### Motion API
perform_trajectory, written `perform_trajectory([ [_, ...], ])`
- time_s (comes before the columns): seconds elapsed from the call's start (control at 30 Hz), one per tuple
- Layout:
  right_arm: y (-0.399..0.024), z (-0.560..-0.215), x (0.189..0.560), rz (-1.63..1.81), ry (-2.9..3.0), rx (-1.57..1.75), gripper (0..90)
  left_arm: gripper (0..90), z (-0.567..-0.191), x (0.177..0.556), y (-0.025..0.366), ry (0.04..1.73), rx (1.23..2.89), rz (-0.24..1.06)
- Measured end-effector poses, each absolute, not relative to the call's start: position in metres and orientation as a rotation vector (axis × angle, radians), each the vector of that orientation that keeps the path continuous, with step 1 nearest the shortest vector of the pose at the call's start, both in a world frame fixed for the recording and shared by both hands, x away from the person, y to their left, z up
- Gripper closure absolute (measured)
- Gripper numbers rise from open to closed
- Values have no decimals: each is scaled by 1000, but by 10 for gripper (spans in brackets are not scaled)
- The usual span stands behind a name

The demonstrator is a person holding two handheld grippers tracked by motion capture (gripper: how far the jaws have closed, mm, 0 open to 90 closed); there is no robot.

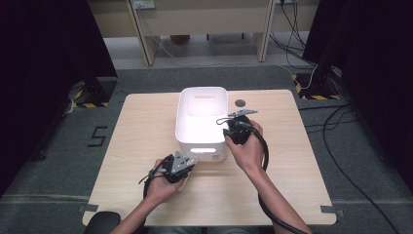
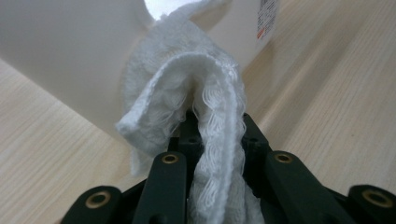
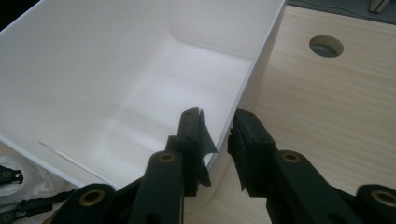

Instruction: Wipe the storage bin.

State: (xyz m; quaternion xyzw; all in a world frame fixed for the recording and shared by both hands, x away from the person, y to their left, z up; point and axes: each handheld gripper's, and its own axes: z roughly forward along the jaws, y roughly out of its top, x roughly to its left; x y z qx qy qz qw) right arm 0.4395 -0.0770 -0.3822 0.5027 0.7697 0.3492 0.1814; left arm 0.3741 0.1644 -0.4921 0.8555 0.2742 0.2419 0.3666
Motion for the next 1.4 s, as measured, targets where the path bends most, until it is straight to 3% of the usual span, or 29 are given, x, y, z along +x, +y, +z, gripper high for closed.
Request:
perform_trajectory([
  [1.4, -75, -383, 439, 994, 2163, 1415, 731, 760, -448, 365, 158, 747, 2031, 653],
])
